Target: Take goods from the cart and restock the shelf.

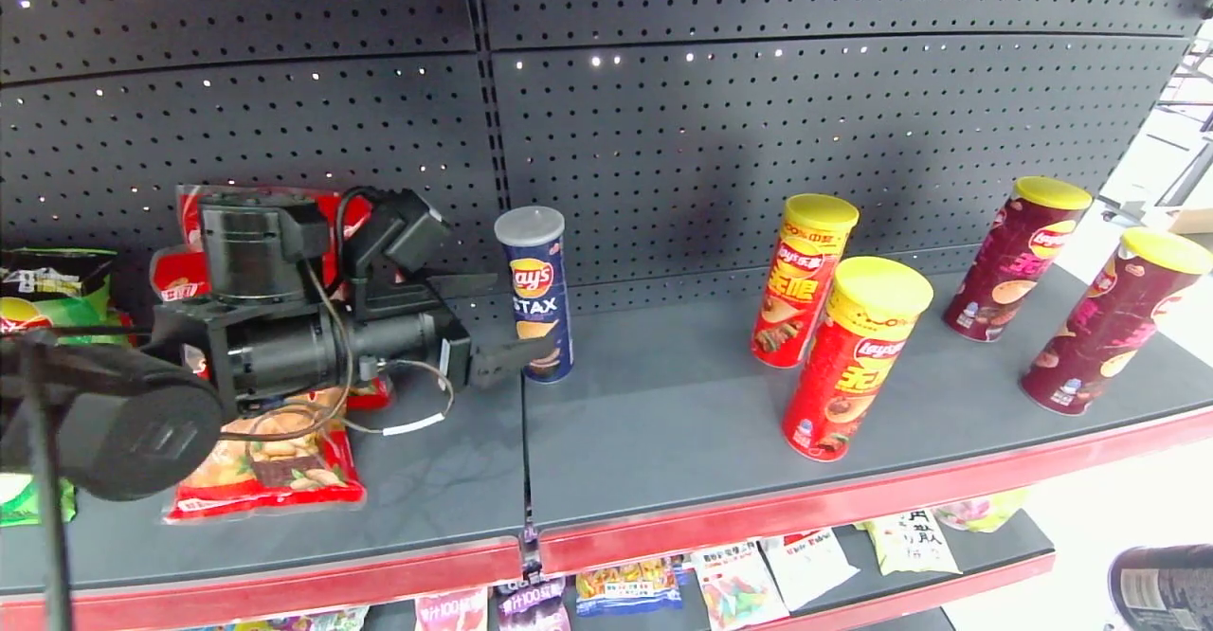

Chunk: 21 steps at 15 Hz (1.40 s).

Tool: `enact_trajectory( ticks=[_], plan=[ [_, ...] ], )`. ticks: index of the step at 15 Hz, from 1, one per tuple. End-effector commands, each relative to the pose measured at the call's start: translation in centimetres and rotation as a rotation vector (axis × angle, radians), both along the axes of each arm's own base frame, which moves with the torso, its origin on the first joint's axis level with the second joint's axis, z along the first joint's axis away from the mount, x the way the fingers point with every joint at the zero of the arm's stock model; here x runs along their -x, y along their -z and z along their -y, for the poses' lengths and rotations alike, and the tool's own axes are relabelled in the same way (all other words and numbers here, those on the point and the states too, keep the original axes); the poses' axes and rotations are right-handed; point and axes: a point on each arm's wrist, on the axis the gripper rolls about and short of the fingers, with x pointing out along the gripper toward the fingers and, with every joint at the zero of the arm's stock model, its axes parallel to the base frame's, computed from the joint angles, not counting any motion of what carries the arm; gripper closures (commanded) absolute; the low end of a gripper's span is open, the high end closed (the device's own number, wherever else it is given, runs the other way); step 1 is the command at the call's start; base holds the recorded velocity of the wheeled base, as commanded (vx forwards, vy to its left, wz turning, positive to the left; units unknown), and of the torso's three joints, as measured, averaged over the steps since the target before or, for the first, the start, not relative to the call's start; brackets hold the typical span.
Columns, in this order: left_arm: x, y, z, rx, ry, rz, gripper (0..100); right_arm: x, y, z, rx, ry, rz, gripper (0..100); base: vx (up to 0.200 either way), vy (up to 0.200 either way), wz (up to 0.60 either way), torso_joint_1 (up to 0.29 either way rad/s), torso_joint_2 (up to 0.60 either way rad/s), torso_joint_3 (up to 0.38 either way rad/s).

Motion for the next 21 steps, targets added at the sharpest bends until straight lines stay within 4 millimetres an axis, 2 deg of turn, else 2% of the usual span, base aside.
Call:
enact_trajectory(
  ticks=[1,7,15,17,21],
  plan=[
    [-2.5,3.1,0.2,-0.017,-0.013,-0.034,0,0.0,0.0,0.0,0.0,0.005,0.001,100,0.0,0.0,0.0,0.0,0.0,0.0],
    [-3.8,3.4,-1.8,-0.019,-0.03,0.0,0,0.1,0.0,0.0,-0.003,0.016,0.008,100,0.0,0.0,0.0,0.0,0.0,0.0],
    [-7.0,1.9,-2.0,0.062,0.181,0.08,0,0.1,0.1,0.0,-0.003,0.016,0.005,100,0.0,0.0,0.0,0.0,0.0,0.0],
    [-7.9,1.7,-1.8,0.065,0.189,0.103,0,0.1,0.1,0.0,-0.003,0.019,0.003,100,0.0,0.0,0.0,0.0,0.0,0.0],
    [-8.2,2.1,-2.2,0.06,0.176,0.096,0,0.1,0.0,0.0,-0.003,0.017,0.008,100,0.0,0.0,0.0,0.0,0.0,0.0]
  ],
)
